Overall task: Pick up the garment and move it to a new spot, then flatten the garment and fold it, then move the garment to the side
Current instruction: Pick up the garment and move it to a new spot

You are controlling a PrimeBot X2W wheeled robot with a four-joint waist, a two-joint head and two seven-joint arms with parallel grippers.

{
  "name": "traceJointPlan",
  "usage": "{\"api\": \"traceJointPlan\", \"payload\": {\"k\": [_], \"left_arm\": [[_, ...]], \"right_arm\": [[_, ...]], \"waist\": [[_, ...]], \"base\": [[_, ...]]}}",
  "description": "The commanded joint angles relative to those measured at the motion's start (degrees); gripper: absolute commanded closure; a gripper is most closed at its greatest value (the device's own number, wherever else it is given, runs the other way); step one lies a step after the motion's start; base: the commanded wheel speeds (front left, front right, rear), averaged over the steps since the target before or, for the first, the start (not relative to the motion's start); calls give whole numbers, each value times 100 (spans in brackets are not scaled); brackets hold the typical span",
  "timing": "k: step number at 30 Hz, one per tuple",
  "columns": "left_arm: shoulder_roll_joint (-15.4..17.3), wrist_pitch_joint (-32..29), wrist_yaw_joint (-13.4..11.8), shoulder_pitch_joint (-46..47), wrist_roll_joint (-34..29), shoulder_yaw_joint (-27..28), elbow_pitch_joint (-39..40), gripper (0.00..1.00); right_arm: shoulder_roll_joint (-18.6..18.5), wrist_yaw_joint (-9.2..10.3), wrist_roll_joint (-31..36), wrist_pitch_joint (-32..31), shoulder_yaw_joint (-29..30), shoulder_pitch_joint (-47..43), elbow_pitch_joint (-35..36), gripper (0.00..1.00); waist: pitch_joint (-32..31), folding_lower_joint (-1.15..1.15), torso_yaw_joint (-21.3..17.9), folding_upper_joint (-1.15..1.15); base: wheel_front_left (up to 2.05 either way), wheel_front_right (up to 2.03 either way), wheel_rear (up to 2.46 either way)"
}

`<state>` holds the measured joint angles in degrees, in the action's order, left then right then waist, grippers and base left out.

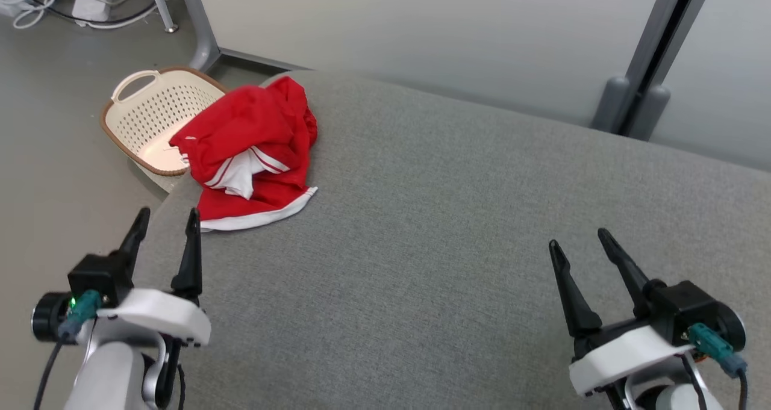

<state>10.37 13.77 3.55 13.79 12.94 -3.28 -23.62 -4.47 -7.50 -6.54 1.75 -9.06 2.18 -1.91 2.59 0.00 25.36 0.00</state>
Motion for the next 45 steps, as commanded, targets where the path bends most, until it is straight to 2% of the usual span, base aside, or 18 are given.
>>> {"api": "traceJointPlan", "payload": {"k": [1, 6, 11, 21, 22, 23, 24, 29, 36, 40, 45], "left_arm": [[-9, -18, 42, 249, 96, 18, -43, 0], [16, -61, 147, 1228, 342, 109, -409, 0], [260, -253, 269, 2318, 634, 234, -1380, 0], [960, -953, 342, 3763, 684, 104, -3570, 0], [1021, -1002, 313, 3836, 625, 64, -3706, 4], [1078, -959, 289, 3901, 585, 32, -3803, 55], [1115, -893, 279, 3968, 561, 22, -3875, 100], [1250, -359, 229, 4220, 493, -39, -4018, 100], [1281, 88, 181, 4308, 334, -150, -3661, 100], [1294, 141, 156, 4033, 247, -185, -3091, 100], [1220, 144, 35, 3332, 206, -100, -1905, 100]], "right_arm": [[-76, 2, 40, -72, -17, 136, 98, 0], [-384, 2, 138, -350, -99, 585, 427, 0], [-557, 2, 170, -473, -147, 996, 647, 0], [-590, 2, 161, -365, -51, 1241, 573, 0], [-577, 2, 168, -349, -27, 1232, 565, 0], [-565, 2, 173, -337, -11, 1234, 554, 0], [-554, 2, 177, -314, 0, 1243, 546, 0], [-499, 2, 192, -243, 43, 1288, 476, 0], [-461, 2, 173, -142, 90, 1156, 329, 0], [-387, 2, 129, -70, 120, 1046, 257, 0], [-271, 2, 59, -5, 114, 814, 149, 0]], "waist": [[411, 0, -228, 0], [1279, 0, -615, 0], [2008, 0, -999, 0], [2596, 0, -1490, 0], [2610, 0, -1505, 0], [2619, 0, -1515, 0], [2621, 0, -1521, 0], [2536, 0, -1480, 0], [2112, 0, -1375, 0], [1724, 0, -1350, 0], [1187, 0, -1414, 0]], "base": [[0, 0, 0], [0, 0, 0], [0, 0, 0], [0, 0, 0], [0, 0, 0], [0, 0, 0], [0, 0, 0], [0, 0, 0], [0, 0, 0], [0, 0, 0], [0, 0, 0]]}}
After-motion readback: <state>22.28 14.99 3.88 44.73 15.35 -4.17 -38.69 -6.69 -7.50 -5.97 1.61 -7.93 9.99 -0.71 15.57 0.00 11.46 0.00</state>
